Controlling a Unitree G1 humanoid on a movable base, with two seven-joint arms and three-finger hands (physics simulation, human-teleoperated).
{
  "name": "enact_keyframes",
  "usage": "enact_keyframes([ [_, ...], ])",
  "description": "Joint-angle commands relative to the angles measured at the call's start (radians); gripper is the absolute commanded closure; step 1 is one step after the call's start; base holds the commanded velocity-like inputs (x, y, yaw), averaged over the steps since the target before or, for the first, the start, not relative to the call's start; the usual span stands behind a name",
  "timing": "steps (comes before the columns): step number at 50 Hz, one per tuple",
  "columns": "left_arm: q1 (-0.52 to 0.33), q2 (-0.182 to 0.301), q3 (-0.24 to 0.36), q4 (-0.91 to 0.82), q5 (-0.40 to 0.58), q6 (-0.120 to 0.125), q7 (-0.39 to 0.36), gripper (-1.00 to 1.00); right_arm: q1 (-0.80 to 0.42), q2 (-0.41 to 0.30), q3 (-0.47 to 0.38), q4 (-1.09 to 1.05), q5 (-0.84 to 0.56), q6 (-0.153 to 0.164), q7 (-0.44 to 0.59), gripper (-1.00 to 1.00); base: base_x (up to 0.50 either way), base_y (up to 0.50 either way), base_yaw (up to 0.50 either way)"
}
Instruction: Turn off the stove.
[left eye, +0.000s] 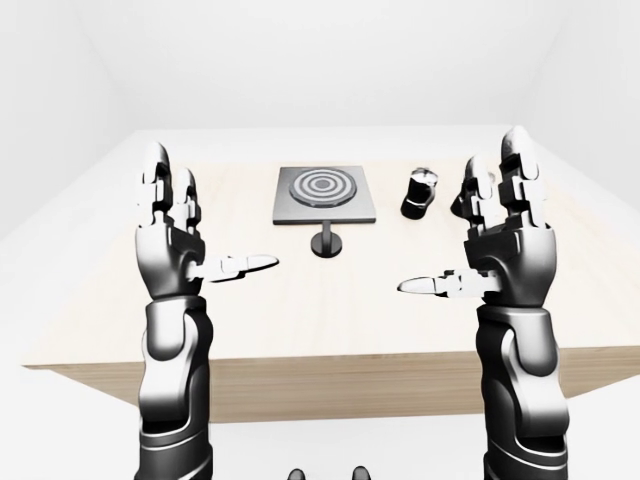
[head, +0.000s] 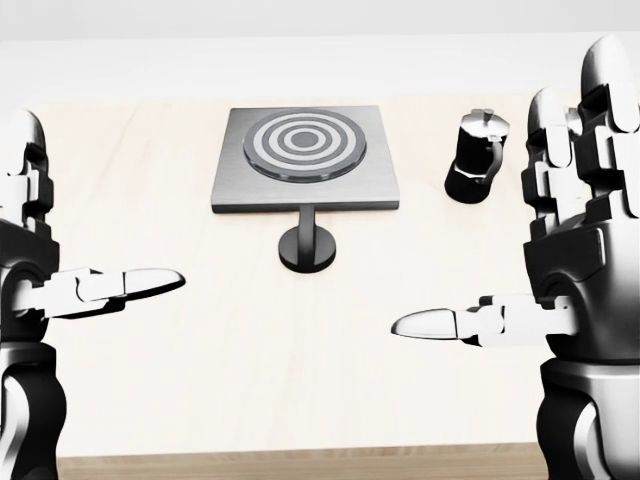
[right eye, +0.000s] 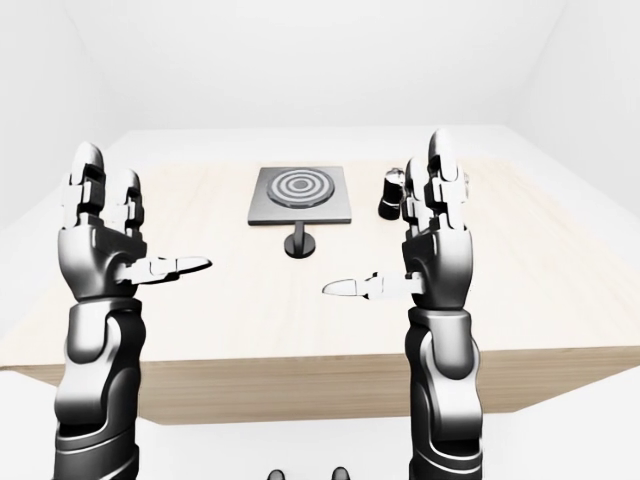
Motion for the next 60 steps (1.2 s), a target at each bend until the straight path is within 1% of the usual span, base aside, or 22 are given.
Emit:
enact_keyframes([
  [1,-0.009,0.007,0.007,0.01,-0.006,0.0,0.005,-0.96,-0.003,-0.002,-0.004,-0.004,0.005,0.0,0.003,-1.0,0.0,0.5,0.0],
  [15,-0.008,0.01,0.012,0.021,-0.01,0.0,0.006,-0.96,0.01,-0.006,-0.011,0.004,-0.003,0.0,0.008,-1.0,0.0,0.49,0.0],
  [23,-0.007,0.01,0.011,0.008,-0.014,0.0,0.008,-0.96,0.019,-0.002,-0.01,-0.023,0.002,0.0,0.015,-1.0,0.02,0.0,0.0],
  [34,-0.013,0.014,0.017,0.025,-0.02,0.0,0.008,-0.97,0.015,0.0,-0.005,-0.019,0.007,0.0,0.019,-1.0,0.5,-0.14,0.0],
  [36,-0.028,0.021,0.03,0.036,-0.033,0.0,0.009,-0.97,0.024,0.005,0.006,-0.012,0.008,0.0,0.026,-1.0,0.5,-0.11,0.0],
  [60,-0.024,0.026,0.03,0.024,-0.043,0.0,0.015,-0.96,0.026,0.005,0.009,-0.007,0.006,0.0,0.032,-1.0,0.5,-0.1,0.0],
])
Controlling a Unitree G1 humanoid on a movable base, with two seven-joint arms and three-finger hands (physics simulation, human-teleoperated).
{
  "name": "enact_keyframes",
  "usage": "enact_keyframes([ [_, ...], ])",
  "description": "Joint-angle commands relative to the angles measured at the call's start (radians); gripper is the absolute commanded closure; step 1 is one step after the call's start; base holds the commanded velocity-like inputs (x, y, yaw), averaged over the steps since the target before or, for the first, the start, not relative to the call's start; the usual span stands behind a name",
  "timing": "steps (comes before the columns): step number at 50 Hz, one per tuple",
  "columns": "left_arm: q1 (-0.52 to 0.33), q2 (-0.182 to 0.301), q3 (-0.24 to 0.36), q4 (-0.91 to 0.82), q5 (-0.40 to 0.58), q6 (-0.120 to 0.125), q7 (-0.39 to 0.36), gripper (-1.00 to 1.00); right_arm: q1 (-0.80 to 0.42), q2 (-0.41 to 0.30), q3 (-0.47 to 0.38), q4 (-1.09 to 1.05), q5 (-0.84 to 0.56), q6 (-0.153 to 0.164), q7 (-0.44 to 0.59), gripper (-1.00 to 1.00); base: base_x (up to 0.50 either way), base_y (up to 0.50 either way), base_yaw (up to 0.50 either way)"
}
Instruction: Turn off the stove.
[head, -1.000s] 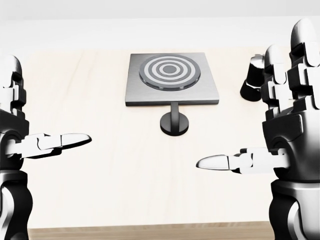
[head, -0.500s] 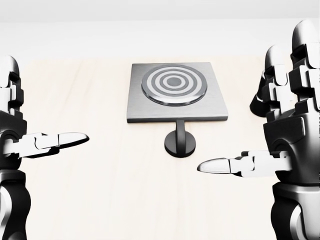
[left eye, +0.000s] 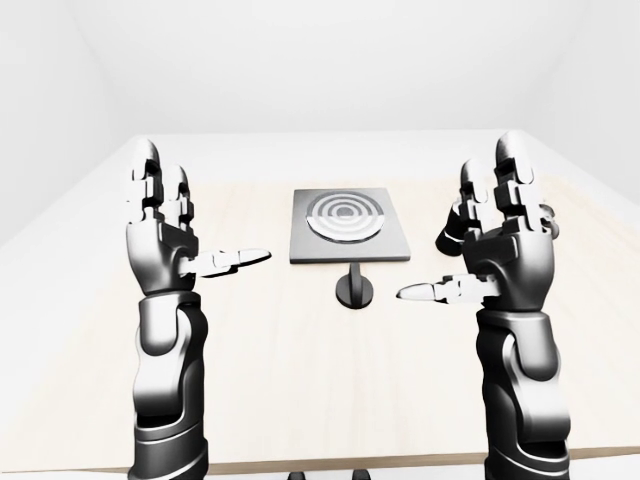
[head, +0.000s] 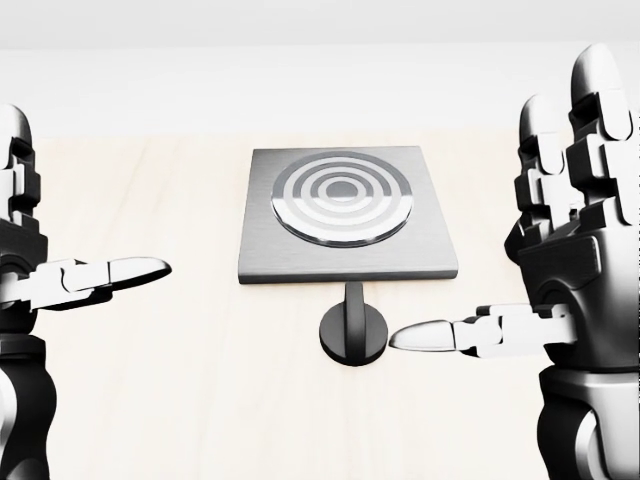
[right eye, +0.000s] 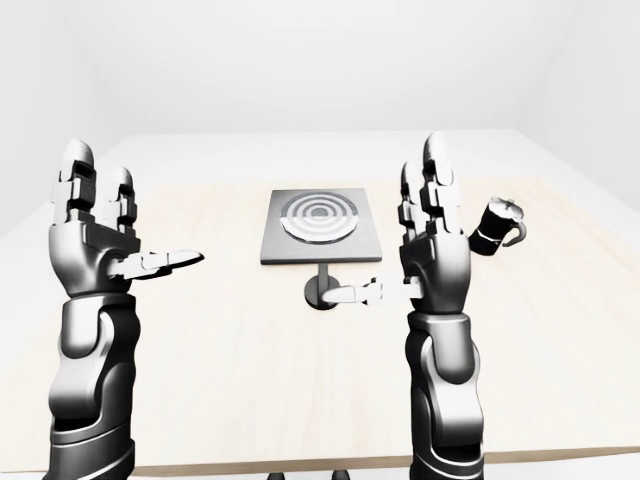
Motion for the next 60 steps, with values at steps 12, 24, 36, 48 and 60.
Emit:
enact_keyframes([
  [12,-0.003,0.004,0.002,0.01,-0.004,0.0,0.001,-0.96,0.004,0.007,0.036,0.1,-0.098,0.0,-0.022,-1.0,0.06,0.0,0.0],
  [24,-0.002,0.003,0.0,0.017,0.0,0.0,0.0,-0.96,0.06,0.028,0.058,0.132,-0.117,0.0,-0.002,-1.0,0.0,0.0,0.0],
  [36,0.001,0.001,-0.001,0.01,0.006,0.0,-0.001,-0.96,0.137,0.041,0.075,0.179,-0.122,0.0,0.002,-1.0,0.0,0.0,0.0],
  [48,0.005,-0.002,-0.004,0.009,0.011,0.0,-0.001,-0.96,0.161,0.047,0.08,0.254,-0.12,0.0,0.004,-1.0,0.0,0.0,0.0],
  [60,0.003,0.0,-0.002,0.014,0.009,0.0,-0.001,-0.96,0.155,0.049,0.096,0.29,-0.121,0.0,0.003,-1.0,0.0,0.0,0.0],
])
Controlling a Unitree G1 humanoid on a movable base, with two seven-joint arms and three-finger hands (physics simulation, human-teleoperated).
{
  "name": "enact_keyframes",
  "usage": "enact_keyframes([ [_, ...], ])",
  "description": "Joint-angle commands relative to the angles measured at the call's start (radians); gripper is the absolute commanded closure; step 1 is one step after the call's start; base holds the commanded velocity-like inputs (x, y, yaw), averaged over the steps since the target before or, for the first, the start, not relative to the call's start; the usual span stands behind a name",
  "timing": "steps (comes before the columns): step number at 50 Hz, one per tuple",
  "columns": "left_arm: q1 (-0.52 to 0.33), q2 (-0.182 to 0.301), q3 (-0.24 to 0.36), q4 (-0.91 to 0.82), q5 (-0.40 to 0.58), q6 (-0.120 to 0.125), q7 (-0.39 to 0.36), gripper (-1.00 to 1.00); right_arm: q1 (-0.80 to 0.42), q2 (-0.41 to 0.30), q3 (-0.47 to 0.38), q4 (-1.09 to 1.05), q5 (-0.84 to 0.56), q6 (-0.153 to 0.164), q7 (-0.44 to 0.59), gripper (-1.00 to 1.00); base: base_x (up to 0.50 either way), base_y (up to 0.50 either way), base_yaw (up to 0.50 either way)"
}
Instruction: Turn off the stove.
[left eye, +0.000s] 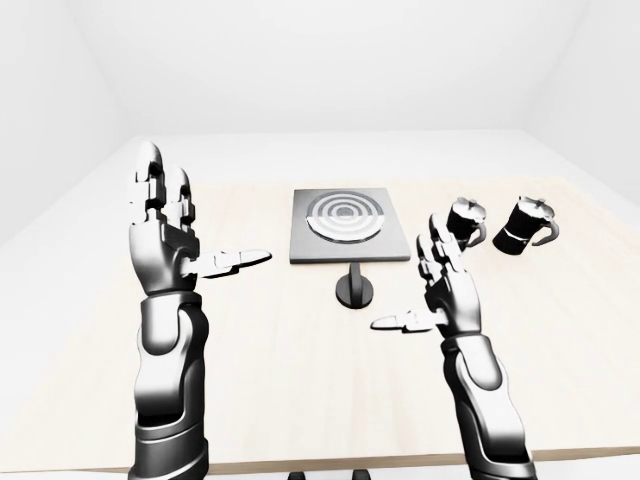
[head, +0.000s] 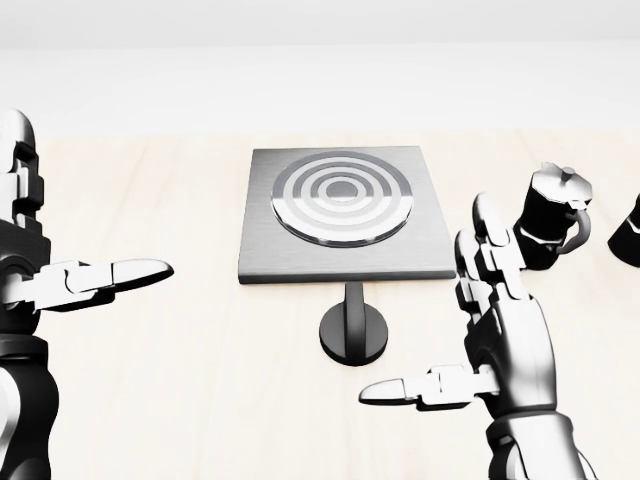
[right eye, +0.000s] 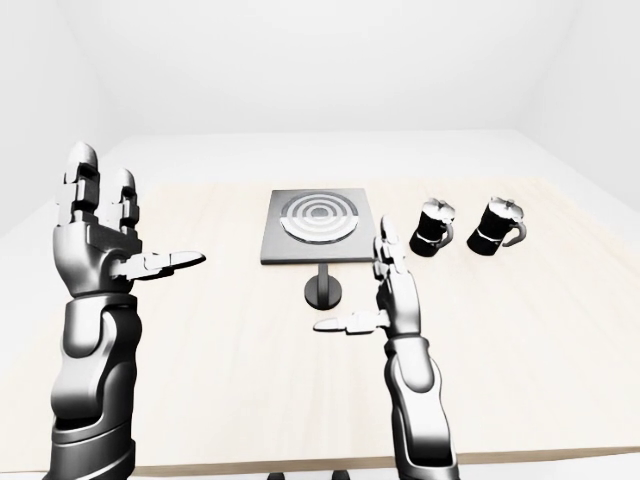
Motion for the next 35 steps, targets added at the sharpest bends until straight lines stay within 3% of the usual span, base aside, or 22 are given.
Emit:
enact_keyframes([
  [1,0.0,0.0,0.001,-0.001,-0.001,0.0,0.0,-0.96,0.006,0.005,0.015,0.043,-0.003,0.0,0.0,-1.0,0.0,0.0,0.0],
  [32,0.006,-0.001,0.0,0.002,0.002,0.0,-0.003,-0.96,-0.009,0.007,0.033,0.182,-0.014,0.0,0.003,-1.0,0.0,0.0,0.0],
  [35,0.005,-0.002,-0.001,0.003,0.002,0.0,-0.003,-0.97,-0.013,0.006,0.032,0.208,-0.017,-0.01,0.005,-1.0,0.0,0.0,0.0],
])
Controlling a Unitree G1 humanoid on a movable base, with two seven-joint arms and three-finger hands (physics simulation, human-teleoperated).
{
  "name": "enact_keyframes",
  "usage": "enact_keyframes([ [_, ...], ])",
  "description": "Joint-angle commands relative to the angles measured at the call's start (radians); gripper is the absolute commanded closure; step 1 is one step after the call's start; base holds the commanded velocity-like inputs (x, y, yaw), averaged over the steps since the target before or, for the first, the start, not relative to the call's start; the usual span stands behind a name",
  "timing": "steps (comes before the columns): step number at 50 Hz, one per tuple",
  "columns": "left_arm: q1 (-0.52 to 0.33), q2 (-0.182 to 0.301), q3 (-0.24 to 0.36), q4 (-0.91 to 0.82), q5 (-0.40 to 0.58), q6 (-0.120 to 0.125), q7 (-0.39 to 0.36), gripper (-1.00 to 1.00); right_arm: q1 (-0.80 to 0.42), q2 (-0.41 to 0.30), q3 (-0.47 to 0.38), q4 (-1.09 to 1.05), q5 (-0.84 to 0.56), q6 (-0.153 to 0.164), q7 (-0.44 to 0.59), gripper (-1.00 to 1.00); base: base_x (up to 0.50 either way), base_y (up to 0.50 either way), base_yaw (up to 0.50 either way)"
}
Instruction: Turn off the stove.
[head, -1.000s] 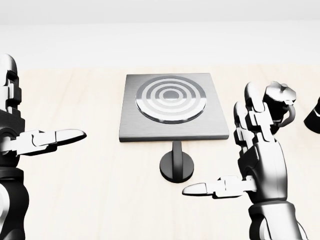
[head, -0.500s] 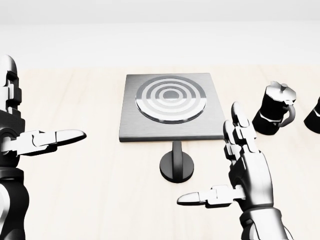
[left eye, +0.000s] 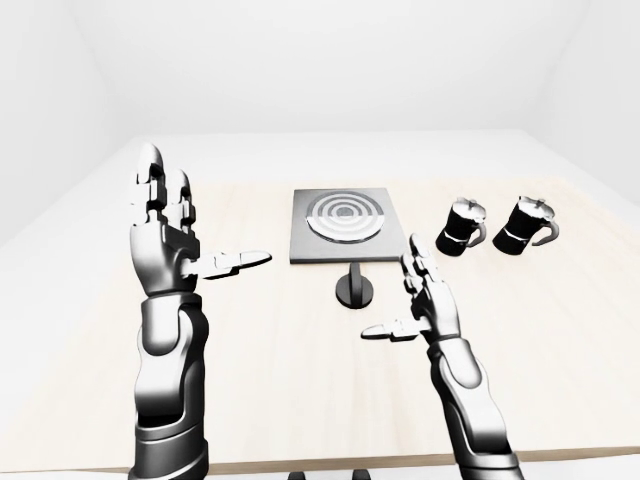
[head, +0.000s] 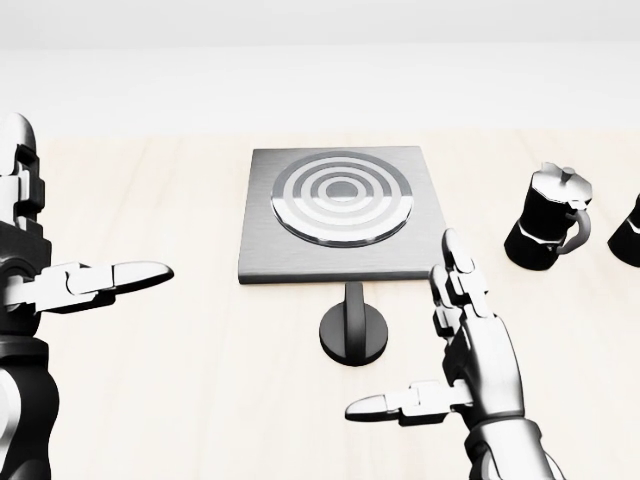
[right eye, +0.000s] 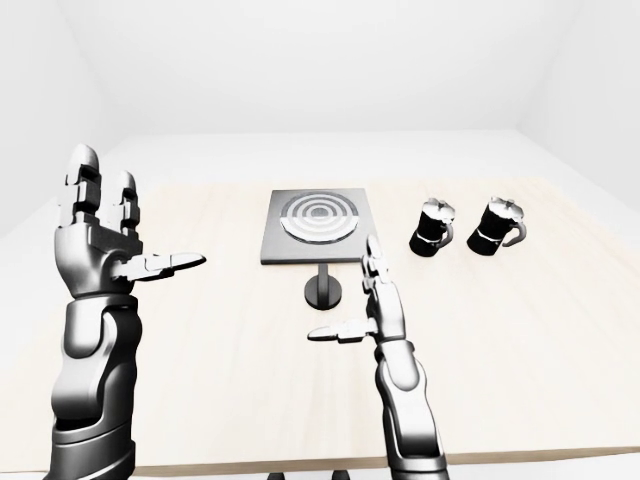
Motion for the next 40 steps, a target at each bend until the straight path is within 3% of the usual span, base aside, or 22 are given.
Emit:
enact_keyframes([
  [1,0.0,-0.001,-0.001,0.003,0.001,0.0,-0.001,-0.97,-0.01,-0.001,-0.001,0.063,-0.004,-0.01,0.003,-1.0,0.0,0.0,0.0],
  [11,0.003,-0.001,-0.001,-0.001,0.001,0.0,0.0,-0.97,-0.011,-0.003,-0.002,0.109,-0.014,-0.043,0.007,-1.0,0.0,0.0,0.0],
  [35,-0.001,-0.001,-0.001,-0.014,0.0,0.0,0.001,-0.96,-0.056,-0.001,0.007,0.19,-0.026,-0.08,0.021,-1.0,0.0,0.0,0.0],
  [40,0.001,-0.001,0.0,-0.011,0.0,0.0,0.001,-0.97,-0.073,-0.001,0.008,0.233,-0.031,-0.107,0.025,-1.0,0.0,0.0,0.0],
])
